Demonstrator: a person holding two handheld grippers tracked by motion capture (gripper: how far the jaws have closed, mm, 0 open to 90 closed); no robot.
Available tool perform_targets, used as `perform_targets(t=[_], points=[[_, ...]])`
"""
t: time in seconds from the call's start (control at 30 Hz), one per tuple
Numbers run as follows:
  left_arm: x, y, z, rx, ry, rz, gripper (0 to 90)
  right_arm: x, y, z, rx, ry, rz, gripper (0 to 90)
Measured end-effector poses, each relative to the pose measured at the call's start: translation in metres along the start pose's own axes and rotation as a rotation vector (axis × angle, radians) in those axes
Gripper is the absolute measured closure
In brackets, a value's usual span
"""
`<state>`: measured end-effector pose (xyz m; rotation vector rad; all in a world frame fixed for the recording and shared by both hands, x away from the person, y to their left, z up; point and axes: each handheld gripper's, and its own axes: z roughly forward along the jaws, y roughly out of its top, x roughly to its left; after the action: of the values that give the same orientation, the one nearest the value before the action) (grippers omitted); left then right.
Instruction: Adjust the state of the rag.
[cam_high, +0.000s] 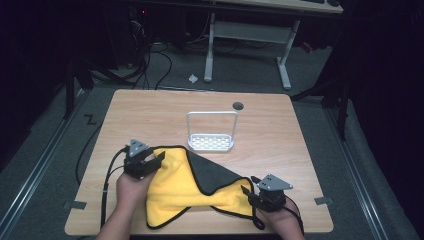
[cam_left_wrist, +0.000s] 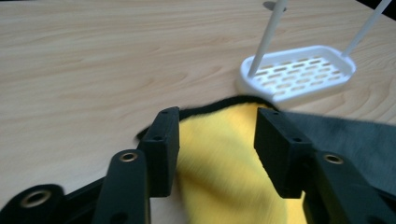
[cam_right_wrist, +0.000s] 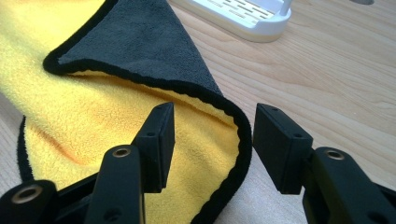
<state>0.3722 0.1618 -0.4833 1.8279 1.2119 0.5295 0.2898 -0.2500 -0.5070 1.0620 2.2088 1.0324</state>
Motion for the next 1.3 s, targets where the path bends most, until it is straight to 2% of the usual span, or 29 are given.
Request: perform_targets(t=[0.1, 0.13, 0.17, 0.2, 0.27, 0.3, 0.33, 0.43, 0.47, 0.5, 0.53, 0.6, 0.63, 0.7, 0.77, 0.87, 0.9, 0.93, 0.97, 1.0, 1.07, 1.1, 1.17, 1.23, 1.27, 1.3], points=[[0.007, -0.026, -0.015, 0.048, -0.017, -0.029, 47.1, 0.005, 0.004, 0.001, -0.016, 0.021, -0.016, 44.3], [0.007, -0.035, -0.018, 0.062, -0.032, -0.038, 45.3, 0.012, 0.011, 0.004, -0.032, 0.045, -0.019, 40.8], [0.006, -0.042, -0.02, 0.076, -0.047, -0.043, 45.3, 0.012, 0.011, 0.004, -0.032, 0.045, -0.019, 40.8], [0.003, -0.049, -0.021, 0.089, -0.06, -0.038, 44.1, 0.017, 0.017, 0.007, -0.041, 0.066, -0.027, 39.3], [-0.002, -0.057, -0.021, 0.106, -0.081, -0.035, 43.5, 0.03, 0.029, 0.016, -0.028, 0.096, -0.047, 39.4], [-0.003, -0.058, -0.021, 0.11, -0.09, -0.036, 43.7, 0.038, 0.035, 0.023, -0.016, 0.127, -0.066, 40.4], [-0.006, -0.06, -0.019, 0.128, -0.095, -0.024, 43.7, 0.043, 0.037, 0.028, -0.009, 0.14, -0.079, 40.5], [-0.01, -0.062, -0.017, 0.148, -0.106, 0.001, 45.6, 0.06, 0.041, 0.051, 0.05, 0.149, -0.12, 42.3], [-0.011, -0.064, -0.015, 0.156, -0.109, 0.009, 48.8, 0.067, 0.04, 0.061, 0.097, 0.16, -0.144, 48.6], [-0.012, -0.064, -0.014, 0.16, -0.113, 0.017, 48.8, 0.067, 0.04, 0.061, 0.097, 0.16, -0.144, 48.6], [-0.013, -0.064, -0.013, 0.168, -0.111, 0.03, 49.9, 0.068, 0.04, 0.064, 0.114, 0.151, -0.161, 52.8], [-0.014, -0.065, -0.011, 0.177, -0.106, 0.046, 52.5, 0.068, 0.038, 0.065, 0.118, 0.169, -0.162, 68.6], [-0.014, -0.065, -0.011, 0.176, -0.106, 0.047, 52.8, 0.068, 0.039, 0.064, 0.126, 0.163, -0.17, 78.7], [-0.015, -0.065, -0.01, 0.174, -0.106, 0.046, 53.5, 0.068, 0.038, 0.062, 0.13, 0.155, -0.193, 90.0], [-0.015, -0.065, -0.01, 0.176, -0.106, 0.049, 53.8, 0.066, 0.039, 0.056, 0.107, 0.135, -0.193, 90.0], [-0.016, -0.065, -0.01, 0.175, -0.103, 0.053, 53.9, 0.056, 0.042, 0.043, 0.059, 0.107, -0.169, 89.1], [-0.016, -0.065, -0.01, 0.176, -0.102, 0.053, 53.9, 0.054, 0.042, 0.04, 0.051, 0.106, -0.168, 78.6], [-0.016, -0.065, -0.01, 0.175, -0.103, 0.053, 53.8, 0.053, 0.041, 0.039, 0.045, 0.124, -0.147, 65.9], [-0.016, -0.065, -0.009, 0.174, -0.103, 0.054, 53.7, 0.054, 0.041, 0.041, 0.054, 0.153, -0.119, 57.6], [-0.016, -0.064, -0.009, 0.174, -0.103, 0.056, 53.7, 0.057, 0.041, 0.044, 0.062, 0.17, -0.111, 53.5], [-0.016, -0.064, -0.009, 0.175, -0.104, 0.055, 53.7, 0.065, 0.042, 0.051, 0.074, 0.18, -0.125, 49.4], [-0.016, -0.064, -0.009, 0.175, -0.104, 0.054, 53.6, 0.069, 0.043, 0.056, 0.074, 0.196, -0.119, 48.4], [-0.016, -0.064, -0.01, 0.174, -0.103, 0.055, 53.6, 0.072, 0.043, 0.061, 0.082, 0.198, -0.125, 48.4], [-0.015, -0.065, -0.011, 0.171, -0.102, 0.052, 53.6, 0.075, 0.042, 0.065, 0.097, 0.213, -0.129, 51.3], [-0.015, -0.065, -0.011, 0.171, -0.103, 0.05, 53.6, 0.075, 0.041, 0.066, 0.106, 0.214, -0.135, 54.4], [-0.014, -0.065, -0.011, 0.17, -0.103, 0.049, 53.6, 0.076, 0.04, 0.067, 0.117, 0.222, -0.142, 62.0]])
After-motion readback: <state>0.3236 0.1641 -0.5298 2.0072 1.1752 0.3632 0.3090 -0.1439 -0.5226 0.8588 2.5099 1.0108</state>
